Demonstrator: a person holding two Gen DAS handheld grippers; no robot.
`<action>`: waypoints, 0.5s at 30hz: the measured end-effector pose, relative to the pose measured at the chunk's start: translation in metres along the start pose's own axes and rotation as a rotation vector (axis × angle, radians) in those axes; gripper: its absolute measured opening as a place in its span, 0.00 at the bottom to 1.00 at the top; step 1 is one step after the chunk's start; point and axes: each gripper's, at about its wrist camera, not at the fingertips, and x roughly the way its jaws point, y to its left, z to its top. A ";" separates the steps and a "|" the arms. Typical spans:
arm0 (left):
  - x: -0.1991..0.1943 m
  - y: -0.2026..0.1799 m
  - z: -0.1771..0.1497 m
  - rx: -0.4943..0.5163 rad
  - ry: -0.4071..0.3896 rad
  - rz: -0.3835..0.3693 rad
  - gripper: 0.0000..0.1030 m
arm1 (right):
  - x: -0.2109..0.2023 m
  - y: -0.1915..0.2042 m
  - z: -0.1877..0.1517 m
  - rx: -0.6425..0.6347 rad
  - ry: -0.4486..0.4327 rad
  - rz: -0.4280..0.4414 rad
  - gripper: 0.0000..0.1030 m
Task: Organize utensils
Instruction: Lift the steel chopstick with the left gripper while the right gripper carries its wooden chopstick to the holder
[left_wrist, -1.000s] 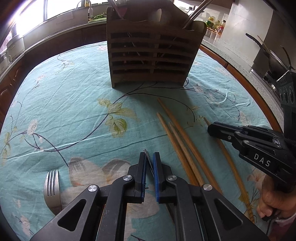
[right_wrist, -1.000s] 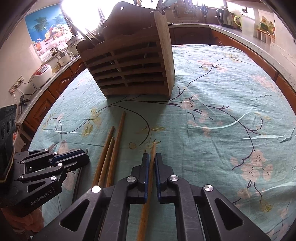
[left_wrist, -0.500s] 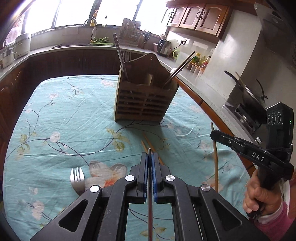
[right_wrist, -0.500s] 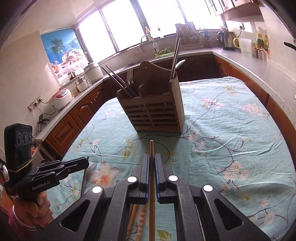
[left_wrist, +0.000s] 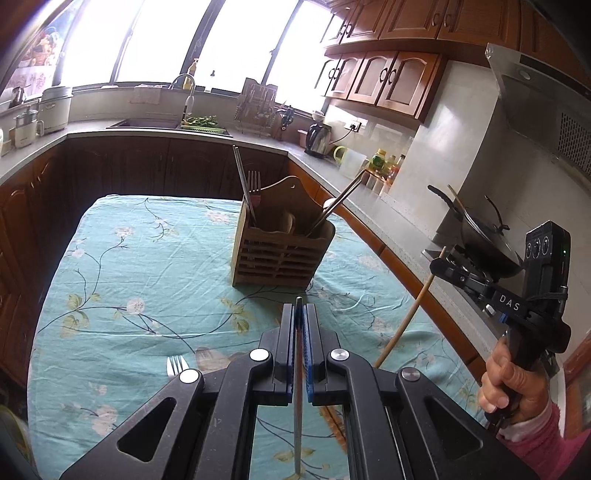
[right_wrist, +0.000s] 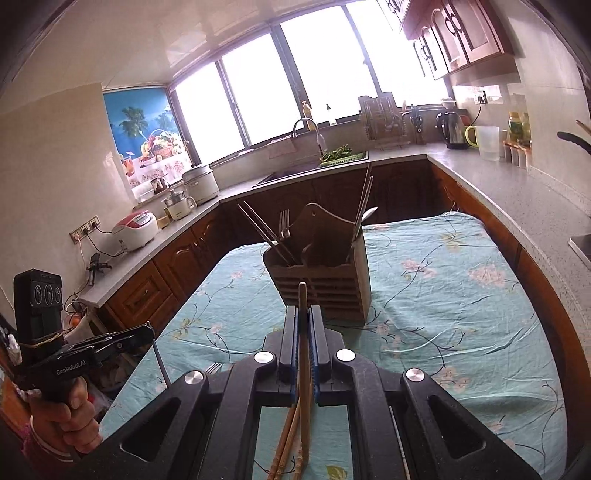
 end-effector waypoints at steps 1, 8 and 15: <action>-0.002 0.000 0.000 0.001 -0.004 0.000 0.02 | -0.002 0.001 0.002 -0.002 -0.007 0.002 0.05; -0.013 0.000 0.002 0.009 -0.045 -0.006 0.02 | -0.008 0.007 0.012 -0.012 -0.048 0.009 0.05; -0.015 0.001 0.007 0.009 -0.076 -0.007 0.02 | -0.011 0.010 0.020 -0.020 -0.079 0.014 0.05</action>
